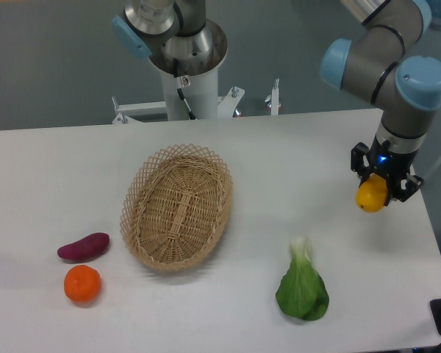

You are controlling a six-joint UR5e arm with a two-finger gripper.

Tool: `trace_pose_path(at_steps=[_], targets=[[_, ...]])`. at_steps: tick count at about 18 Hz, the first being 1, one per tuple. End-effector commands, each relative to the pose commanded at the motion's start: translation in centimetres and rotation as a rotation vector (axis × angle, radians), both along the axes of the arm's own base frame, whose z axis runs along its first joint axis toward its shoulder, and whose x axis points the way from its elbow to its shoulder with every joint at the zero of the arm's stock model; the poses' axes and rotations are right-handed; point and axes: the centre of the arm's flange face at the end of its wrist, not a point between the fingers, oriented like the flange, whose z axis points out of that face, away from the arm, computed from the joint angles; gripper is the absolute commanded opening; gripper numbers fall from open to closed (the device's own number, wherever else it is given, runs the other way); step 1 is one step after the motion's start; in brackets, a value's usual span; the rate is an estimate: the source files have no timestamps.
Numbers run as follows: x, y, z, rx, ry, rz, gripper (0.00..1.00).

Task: Place the mango in the basket
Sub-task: 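Hold the yellow mango in the gripper above the table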

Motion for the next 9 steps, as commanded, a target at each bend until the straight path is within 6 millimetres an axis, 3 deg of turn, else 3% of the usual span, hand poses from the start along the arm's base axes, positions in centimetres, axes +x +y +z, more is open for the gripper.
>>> trace_pose_path(at_steps=[9], targets=[[0.00, 0.10, 0.15, 0.000, -0.001, -0.001, 0.40]])
